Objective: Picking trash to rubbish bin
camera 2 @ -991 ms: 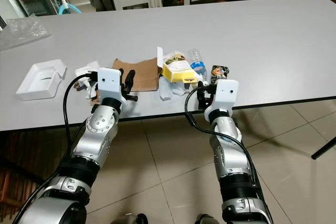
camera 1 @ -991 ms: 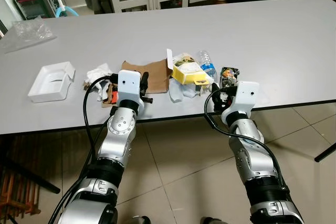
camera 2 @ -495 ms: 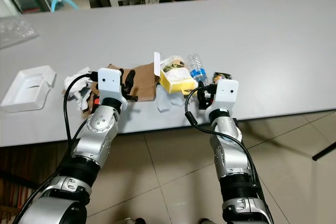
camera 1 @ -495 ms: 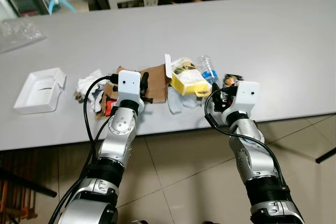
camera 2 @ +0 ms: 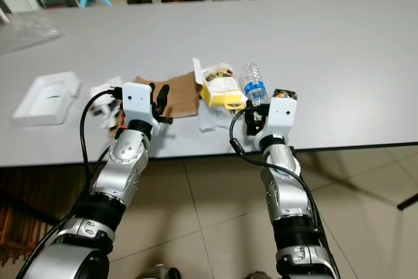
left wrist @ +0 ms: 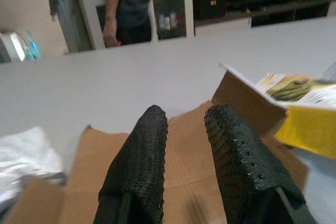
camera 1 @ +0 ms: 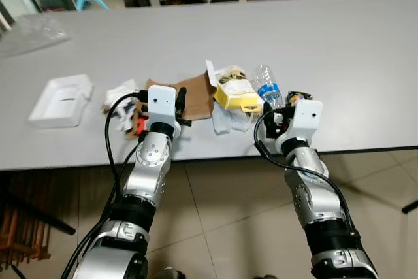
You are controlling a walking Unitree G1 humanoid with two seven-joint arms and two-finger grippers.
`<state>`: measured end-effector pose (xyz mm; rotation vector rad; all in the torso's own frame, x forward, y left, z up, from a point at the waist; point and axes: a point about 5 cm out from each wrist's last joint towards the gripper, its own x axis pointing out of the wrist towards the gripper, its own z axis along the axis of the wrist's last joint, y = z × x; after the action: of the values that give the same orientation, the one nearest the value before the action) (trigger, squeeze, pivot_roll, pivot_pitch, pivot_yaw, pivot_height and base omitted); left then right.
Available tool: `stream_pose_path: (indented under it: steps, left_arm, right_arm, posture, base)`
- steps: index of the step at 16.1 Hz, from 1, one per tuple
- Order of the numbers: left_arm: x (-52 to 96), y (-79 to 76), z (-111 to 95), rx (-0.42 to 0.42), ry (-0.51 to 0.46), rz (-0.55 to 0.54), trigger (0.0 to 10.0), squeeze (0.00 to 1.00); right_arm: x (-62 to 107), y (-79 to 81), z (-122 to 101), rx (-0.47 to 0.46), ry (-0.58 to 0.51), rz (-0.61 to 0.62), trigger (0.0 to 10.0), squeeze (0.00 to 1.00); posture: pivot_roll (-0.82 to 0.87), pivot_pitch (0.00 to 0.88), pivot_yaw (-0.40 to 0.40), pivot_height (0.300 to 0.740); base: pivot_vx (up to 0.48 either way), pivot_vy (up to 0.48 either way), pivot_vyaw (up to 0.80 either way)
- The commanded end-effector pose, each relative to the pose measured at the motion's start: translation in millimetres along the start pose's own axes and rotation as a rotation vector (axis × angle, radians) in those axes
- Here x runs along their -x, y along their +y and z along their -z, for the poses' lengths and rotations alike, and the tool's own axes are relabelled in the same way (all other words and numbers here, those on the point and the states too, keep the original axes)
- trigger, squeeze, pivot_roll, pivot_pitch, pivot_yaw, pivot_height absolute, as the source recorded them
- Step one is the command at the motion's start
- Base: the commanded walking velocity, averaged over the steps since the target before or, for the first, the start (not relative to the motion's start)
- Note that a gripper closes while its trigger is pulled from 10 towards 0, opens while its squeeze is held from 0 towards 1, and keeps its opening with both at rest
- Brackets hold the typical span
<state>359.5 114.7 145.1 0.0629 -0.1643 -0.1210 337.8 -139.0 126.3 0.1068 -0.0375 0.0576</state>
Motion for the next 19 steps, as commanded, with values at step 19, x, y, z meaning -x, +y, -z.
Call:
stream_pose_path:
  steps: [19]
  left_arm:
    - [-2.8,1.6,-6.7,-0.028,-0.031,-0.016,10.0,0.0]
  right_arm:
    - [0.4,1.5,0.4,0.001,0.004,-0.007,10.0,0.0]
  posture:
    - [-0.06,0.093,0.065,0.74]
  base:
    - [0.0,-0.172,0.0]
